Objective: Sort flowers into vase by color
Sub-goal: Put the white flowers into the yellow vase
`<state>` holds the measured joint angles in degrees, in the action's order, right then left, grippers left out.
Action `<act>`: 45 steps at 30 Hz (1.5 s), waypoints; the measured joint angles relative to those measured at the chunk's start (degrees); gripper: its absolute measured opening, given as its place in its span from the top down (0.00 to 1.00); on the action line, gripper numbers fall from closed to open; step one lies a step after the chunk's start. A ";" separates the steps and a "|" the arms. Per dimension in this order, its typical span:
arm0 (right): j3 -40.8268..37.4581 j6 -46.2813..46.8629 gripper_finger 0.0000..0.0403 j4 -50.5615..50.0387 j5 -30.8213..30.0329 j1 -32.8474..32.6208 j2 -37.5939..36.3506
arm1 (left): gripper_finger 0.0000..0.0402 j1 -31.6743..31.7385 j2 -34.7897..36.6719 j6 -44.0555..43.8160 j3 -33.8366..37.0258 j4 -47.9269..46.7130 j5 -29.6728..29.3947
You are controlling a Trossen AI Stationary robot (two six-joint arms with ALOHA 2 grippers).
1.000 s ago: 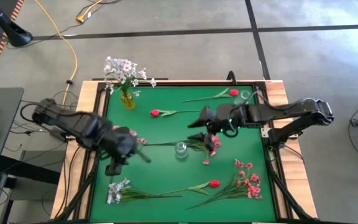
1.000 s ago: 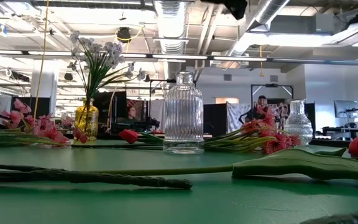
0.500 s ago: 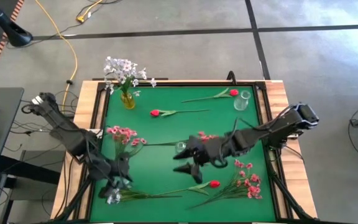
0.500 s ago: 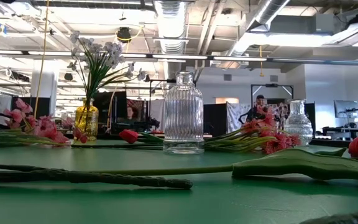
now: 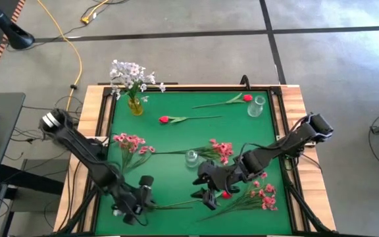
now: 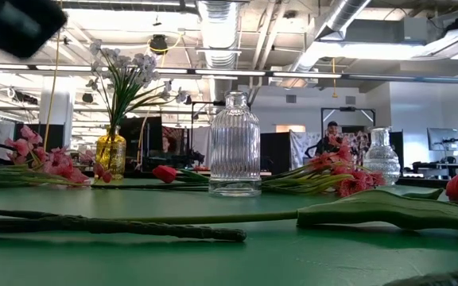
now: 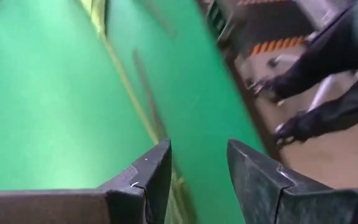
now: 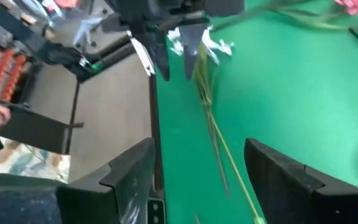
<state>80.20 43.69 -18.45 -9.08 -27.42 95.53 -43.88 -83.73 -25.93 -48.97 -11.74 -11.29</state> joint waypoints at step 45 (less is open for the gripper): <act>0.00 -3.24 0.32 -7.31 0.33 -4.30 -0.42 | 0.73 0.02 -9.28 -12.83 1.66 -5.89 11.36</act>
<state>80.20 40.45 -25.76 -8.75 -31.72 95.11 -43.86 -93.01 -38.76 -47.31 -17.64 0.07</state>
